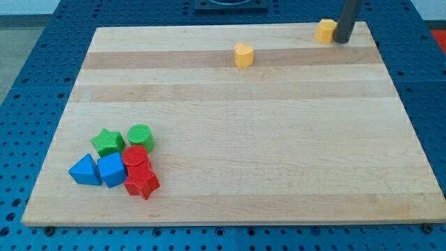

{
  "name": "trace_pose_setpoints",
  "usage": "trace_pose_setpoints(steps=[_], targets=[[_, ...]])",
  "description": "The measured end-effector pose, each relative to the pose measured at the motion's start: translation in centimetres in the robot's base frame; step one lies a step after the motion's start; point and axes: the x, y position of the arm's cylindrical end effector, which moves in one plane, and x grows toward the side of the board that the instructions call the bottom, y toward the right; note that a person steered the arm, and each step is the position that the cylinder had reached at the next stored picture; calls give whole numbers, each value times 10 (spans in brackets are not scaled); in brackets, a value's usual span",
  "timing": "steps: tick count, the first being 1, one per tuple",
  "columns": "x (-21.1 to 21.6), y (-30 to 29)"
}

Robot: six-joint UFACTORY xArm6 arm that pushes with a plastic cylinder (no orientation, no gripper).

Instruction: Slide your hand at the bottom left of the heart

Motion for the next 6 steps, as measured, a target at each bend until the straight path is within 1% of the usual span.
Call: trace_pose_setpoints(steps=[1, 2, 3, 6], targets=[[35, -2], [60, -25], [72, -65], [80, -215]])
